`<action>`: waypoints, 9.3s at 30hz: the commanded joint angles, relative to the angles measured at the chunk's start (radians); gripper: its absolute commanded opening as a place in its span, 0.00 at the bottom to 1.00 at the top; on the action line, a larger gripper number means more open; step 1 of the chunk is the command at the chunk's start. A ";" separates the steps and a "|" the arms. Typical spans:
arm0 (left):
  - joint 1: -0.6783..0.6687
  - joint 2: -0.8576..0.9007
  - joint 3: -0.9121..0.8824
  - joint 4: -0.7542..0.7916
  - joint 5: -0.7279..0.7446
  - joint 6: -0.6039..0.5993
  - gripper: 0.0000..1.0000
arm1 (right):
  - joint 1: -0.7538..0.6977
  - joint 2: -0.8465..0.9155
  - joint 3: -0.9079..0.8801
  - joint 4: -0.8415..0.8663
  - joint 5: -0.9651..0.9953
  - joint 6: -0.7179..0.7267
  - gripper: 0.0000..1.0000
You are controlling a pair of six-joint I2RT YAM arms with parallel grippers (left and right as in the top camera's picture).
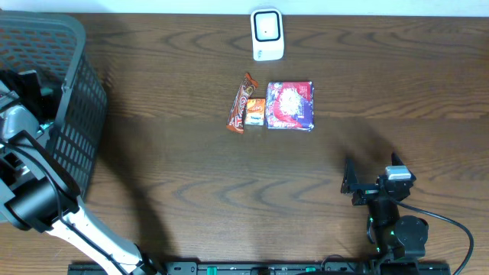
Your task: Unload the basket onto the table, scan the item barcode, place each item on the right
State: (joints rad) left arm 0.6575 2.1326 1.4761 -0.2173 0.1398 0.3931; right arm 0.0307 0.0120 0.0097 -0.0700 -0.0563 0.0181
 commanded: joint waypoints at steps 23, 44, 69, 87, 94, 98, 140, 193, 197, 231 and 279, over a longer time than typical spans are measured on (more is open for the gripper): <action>-0.003 -0.812 -0.019 -0.148 0.050 -0.716 0.07 | -0.008 -0.006 -0.004 -0.001 -0.006 0.014 0.99; -0.833 -0.672 -0.019 -0.391 0.288 -0.754 0.07 | -0.008 -0.006 -0.004 -0.001 -0.006 0.014 0.99; -0.925 -0.138 -0.019 -0.271 0.035 -0.583 0.24 | -0.008 -0.006 -0.004 -0.001 -0.006 0.014 0.99; -0.906 -0.404 -0.017 -0.272 0.117 -0.612 0.83 | -0.008 -0.006 -0.004 -0.001 -0.006 0.014 0.99; -0.823 -0.682 -0.017 -0.375 0.091 -0.612 0.98 | -0.008 -0.006 -0.004 -0.001 -0.006 0.014 0.99; -0.783 -0.787 -0.017 -0.513 0.091 -0.612 0.98 | -0.008 -0.006 -0.004 -0.001 -0.006 0.014 0.99; -0.770 -0.823 -0.017 -1.012 -0.073 -0.612 0.98 | -0.005 -0.006 -0.004 0.143 -0.657 0.797 0.99; -0.770 -0.823 -0.017 -1.012 -0.073 -0.612 0.98 | 0.034 1.736 1.461 -0.798 -0.417 0.090 0.99; -0.770 -0.823 -0.017 -1.012 -0.073 -0.612 0.98 | 0.039 1.801 1.461 -0.753 -0.443 0.135 0.99; -0.770 -0.823 -0.017 -1.012 -0.073 -0.612 0.98 | 0.110 1.904 1.453 -0.719 -0.285 0.285 0.84; -0.770 -0.823 -0.017 -1.012 -0.073 -0.612 0.98 | 0.393 1.824 1.434 -0.944 0.651 0.443 0.01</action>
State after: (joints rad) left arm -0.1177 1.3064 1.4540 -1.2270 0.0753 -0.2134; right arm 0.3885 1.8557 1.4277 -1.0122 0.4618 0.4221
